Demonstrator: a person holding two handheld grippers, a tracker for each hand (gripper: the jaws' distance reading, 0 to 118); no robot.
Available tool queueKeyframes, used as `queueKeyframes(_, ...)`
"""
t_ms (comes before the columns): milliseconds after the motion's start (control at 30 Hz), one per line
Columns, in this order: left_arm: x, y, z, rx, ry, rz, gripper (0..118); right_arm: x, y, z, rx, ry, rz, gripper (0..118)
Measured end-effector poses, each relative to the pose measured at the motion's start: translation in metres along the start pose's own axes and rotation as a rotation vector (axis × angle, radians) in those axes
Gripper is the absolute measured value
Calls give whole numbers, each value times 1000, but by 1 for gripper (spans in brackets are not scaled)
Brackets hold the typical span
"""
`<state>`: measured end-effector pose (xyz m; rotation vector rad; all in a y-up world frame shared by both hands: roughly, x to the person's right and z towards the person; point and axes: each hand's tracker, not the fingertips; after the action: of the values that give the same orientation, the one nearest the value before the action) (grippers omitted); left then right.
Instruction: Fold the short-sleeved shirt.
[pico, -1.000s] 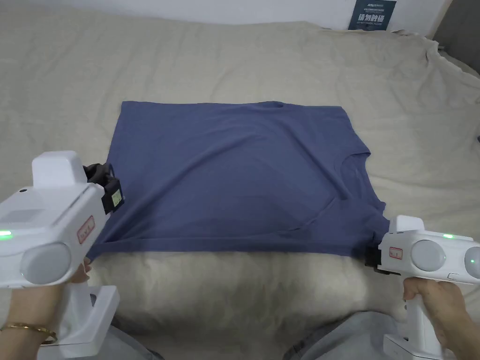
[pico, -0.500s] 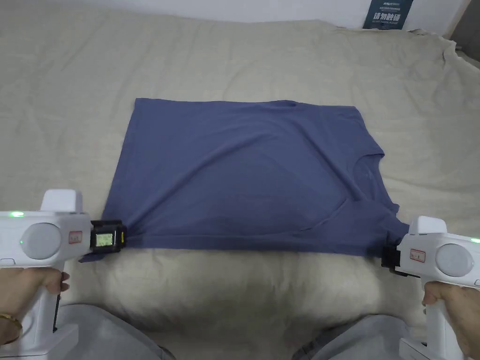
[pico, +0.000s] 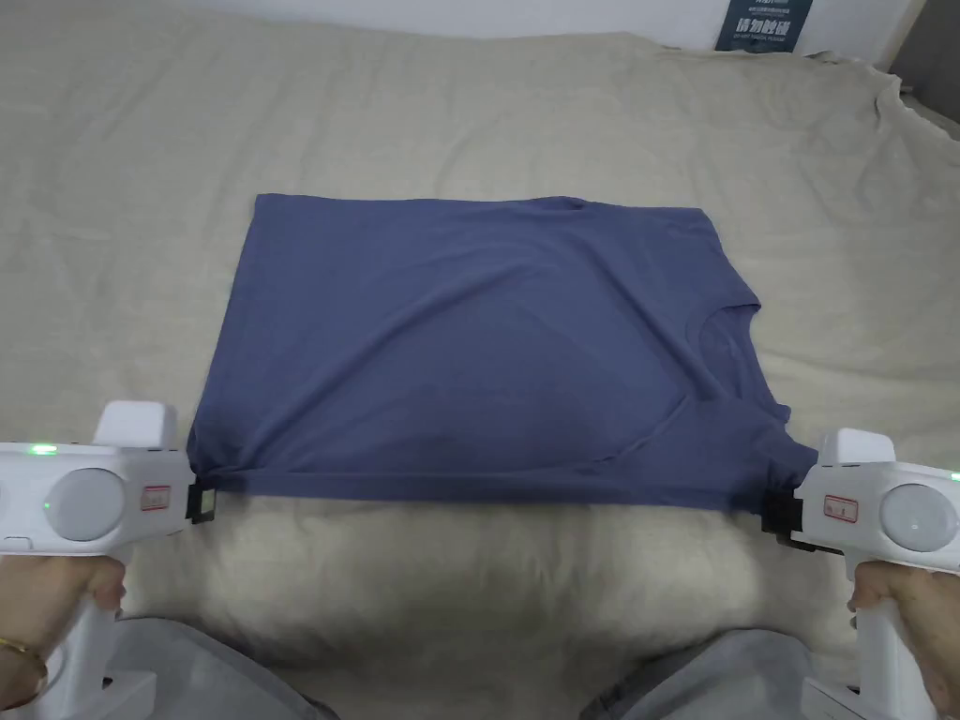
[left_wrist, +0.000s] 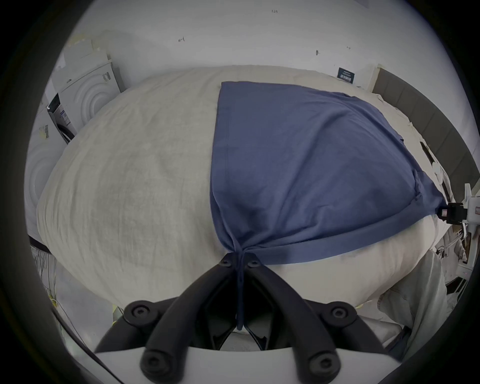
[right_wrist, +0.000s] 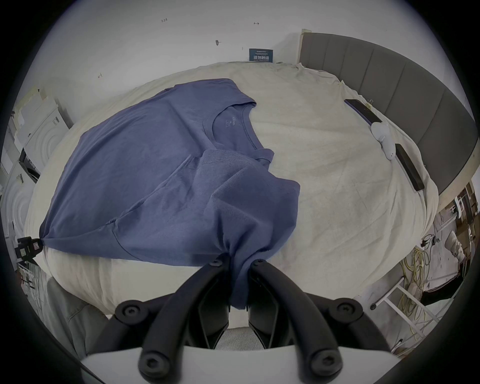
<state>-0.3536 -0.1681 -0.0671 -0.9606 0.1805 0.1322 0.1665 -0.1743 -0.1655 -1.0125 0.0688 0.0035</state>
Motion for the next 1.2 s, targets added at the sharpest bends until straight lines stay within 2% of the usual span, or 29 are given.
queueKeyframes(133, -14, 20, 20, 47, -38, 71, 0, 6, 17, 18, 13, 40, 17, 9)
queueKeyframes(267, -19, 60, 32, 90, -62, 119, 0, 11, 52, 39, 32, 104, -11, 9)
queueKeyframes(467, -15, 126, 20, 124, -35, 169, 0, -1, 124, 48, 81, 105, 15, 9)
queueKeyframes(600, -4, 165, -10, 122, 1, 165, 0, -18, 172, 14, 35, 33, 44, 9)
queueKeyframes(800, 14, 199, -77, 37, 104, 72, 0, -35, 218, -60, -37, -52, 8, 9)
queueKeyframes(1133, 19, 219, -156, -55, 141, 46, 0, -48, 236, -140, -129, -94, -35, 9)
queueKeyframes(1200, 20, 216, -161, -65, 148, 31, 16, -50, 232, -145, -133, -96, -3, 17)
